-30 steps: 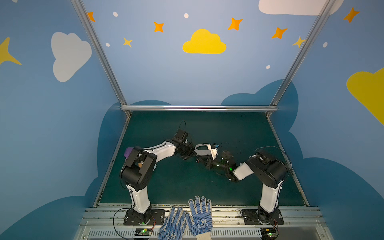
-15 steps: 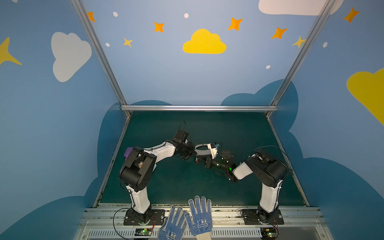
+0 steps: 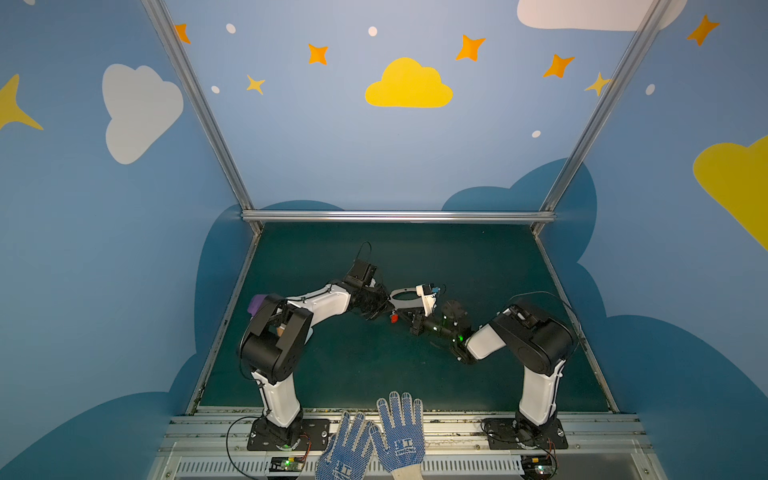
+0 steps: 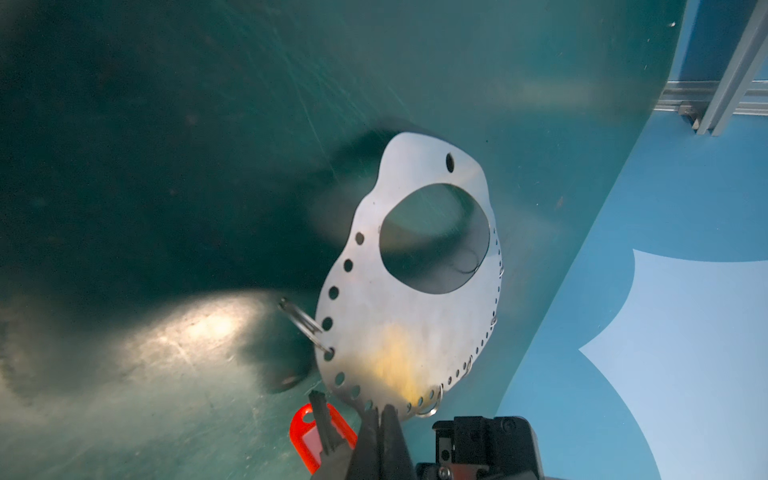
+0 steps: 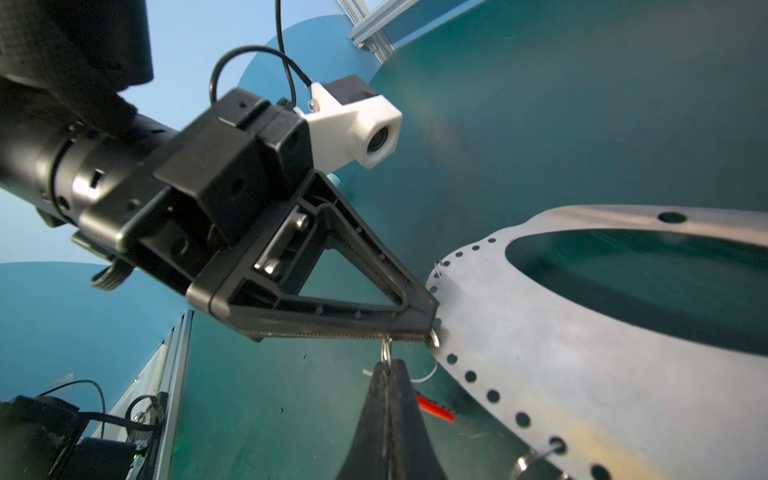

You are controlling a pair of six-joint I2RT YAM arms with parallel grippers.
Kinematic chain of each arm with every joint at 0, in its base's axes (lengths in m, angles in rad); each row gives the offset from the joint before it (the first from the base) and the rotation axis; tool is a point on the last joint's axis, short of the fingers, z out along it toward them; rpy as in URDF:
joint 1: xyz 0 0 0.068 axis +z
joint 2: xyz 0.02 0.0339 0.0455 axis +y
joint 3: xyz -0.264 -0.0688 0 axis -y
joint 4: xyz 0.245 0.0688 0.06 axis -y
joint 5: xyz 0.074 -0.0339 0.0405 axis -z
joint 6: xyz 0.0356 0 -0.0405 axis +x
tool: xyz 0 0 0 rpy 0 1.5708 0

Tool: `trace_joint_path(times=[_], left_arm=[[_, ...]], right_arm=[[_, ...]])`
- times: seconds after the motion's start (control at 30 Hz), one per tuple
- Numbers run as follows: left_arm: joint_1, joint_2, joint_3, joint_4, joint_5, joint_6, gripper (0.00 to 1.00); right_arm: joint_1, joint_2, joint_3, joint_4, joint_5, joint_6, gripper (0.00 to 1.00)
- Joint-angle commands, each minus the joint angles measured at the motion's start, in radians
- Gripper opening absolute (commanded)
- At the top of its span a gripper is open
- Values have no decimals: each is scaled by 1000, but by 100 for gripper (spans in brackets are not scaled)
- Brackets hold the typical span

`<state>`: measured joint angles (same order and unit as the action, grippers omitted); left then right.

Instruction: Put the keys on the keyring

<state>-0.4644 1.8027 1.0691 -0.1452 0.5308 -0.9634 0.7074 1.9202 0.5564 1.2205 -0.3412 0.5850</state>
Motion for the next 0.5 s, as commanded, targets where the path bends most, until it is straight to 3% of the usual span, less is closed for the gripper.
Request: trace_joint_path(times=[0.0, 0.47], left_arm=[[7, -39, -14, 4, 11, 4, 4], [13, -45, -23, 5, 1, 4, 4]], right_arm=[[-14, -9, -14, 33, 36, 18, 0], [-23, -15, -53, 121, 56, 34, 0]])
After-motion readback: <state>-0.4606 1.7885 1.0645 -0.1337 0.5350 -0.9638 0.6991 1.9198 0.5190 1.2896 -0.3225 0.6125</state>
